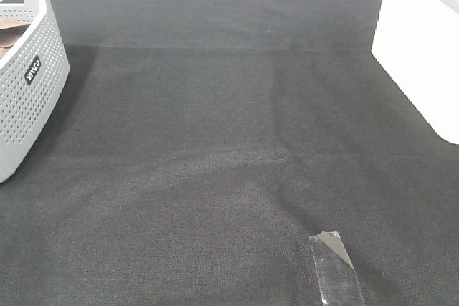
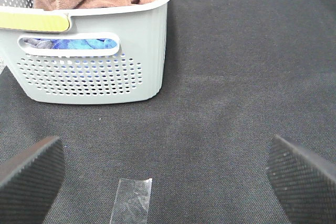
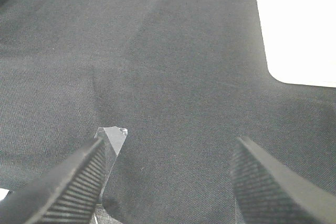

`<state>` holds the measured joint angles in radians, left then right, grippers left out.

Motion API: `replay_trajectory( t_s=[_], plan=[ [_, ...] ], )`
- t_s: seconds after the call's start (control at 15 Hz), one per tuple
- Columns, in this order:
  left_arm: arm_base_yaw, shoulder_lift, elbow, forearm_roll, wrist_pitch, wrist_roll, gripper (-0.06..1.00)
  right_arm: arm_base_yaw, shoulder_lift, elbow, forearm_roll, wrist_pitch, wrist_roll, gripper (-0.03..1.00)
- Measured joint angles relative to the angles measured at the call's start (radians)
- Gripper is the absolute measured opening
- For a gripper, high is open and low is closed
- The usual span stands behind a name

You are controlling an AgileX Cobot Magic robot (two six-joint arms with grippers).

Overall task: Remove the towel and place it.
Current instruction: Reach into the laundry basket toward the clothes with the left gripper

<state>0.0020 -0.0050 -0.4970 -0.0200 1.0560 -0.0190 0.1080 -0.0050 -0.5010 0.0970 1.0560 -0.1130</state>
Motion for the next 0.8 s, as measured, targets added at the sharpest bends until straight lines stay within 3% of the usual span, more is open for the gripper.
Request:
replay_trajectory(
  t_s=[0.8],
  plan=[
    [0.000,0.000,0.000,0.000,0.000,0.000,0.99,0.000,0.000,0.000,0.000,0.000,0.000,0.65]
  ],
)
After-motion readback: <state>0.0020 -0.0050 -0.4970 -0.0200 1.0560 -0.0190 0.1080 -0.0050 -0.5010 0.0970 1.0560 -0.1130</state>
